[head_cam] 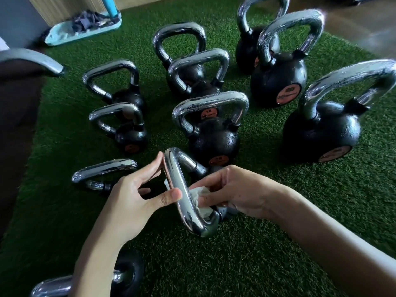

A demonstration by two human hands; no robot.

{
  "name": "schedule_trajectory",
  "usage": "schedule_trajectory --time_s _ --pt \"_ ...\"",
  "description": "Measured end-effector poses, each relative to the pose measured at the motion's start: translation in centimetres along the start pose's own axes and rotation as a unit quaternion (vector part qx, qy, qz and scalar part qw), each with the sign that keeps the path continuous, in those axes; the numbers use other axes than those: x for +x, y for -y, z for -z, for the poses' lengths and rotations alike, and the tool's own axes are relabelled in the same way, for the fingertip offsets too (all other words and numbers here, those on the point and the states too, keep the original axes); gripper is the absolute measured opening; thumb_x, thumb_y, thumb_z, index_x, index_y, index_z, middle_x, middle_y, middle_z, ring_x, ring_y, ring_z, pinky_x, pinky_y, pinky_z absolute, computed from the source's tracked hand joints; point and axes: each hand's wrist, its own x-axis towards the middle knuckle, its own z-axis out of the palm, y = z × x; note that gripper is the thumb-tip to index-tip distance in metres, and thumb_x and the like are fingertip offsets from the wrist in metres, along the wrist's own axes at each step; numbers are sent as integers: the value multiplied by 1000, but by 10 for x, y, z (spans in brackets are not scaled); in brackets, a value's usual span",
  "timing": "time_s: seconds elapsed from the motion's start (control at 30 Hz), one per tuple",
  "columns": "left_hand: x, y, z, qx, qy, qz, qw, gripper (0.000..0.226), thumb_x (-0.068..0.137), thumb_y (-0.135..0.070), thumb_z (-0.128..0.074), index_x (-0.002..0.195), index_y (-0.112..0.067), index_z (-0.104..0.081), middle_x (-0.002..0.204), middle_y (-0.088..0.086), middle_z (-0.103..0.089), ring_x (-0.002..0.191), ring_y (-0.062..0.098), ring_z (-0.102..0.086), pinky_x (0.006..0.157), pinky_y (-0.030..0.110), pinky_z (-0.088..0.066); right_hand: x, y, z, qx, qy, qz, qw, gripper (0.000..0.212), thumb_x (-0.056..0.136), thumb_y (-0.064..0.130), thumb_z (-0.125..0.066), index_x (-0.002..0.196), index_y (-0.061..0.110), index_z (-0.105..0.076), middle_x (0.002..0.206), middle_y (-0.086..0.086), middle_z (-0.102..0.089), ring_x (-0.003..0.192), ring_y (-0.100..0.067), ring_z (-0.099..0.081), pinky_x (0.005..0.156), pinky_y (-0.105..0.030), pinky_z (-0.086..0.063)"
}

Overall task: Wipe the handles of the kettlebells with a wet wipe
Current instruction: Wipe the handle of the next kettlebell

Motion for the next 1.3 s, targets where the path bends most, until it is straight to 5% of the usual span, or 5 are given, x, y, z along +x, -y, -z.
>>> schedule_trajectory --time_s 0.13,0.57,0.77,0.93,1.3 --pt "-2 -1 -1 4 -5 -4 1000 100 60 -76 -77 148 -47 -41 141 -32 -51 128 -20 -44 93 17 -45 2 0 -5 -20 -39 41 998 21 79 1 -75 100 1 -77 92 -17 -76 74 -19 -71 63 -23 -58" --pt "-4 -8 -4 10 -14 5 1000 89 64 -57 -82 144 -49 -43 132 -45 -42 122 -33 -34 83 -8 -34 32 -4 -12 -79 -182 212 957 16 79 11 -83 94 13 -79 85 -3 -79 81 -23 -76 79 -37 -63" --pt "-4 -12 -6 7 -13 10 1000 92 64 -50 -83 147 -45 -43 131 -48 -37 120 -36 -31 82 -12 -28 51 -6 -19 -256 -331 320 850 10 82 20 -82 92 23 -81 81 14 -76 68 9 -63 62 -6 -43" --pt "-6 -15 -7 -8 -7 11 1000 91 63 -49 -86 145 -45 -46 128 -52 -40 121 -34 -34 81 -11 -30 60 -20 -24 -399 -339 351 777 16 73 14 -76 88 20 -77 81 8 -73 75 -7 -63 69 -18 -48" --pt "8 -27 -29 -44 -49 21 998 108 52 -71 -78 150 -42 -42 148 -27 -45 120 -31 -35 104 16 -41 53 -19 1 -336 -332 335 815 8 78 26 -84 84 25 -79 75 17 -72 69 2 -64 60 -8 -43"
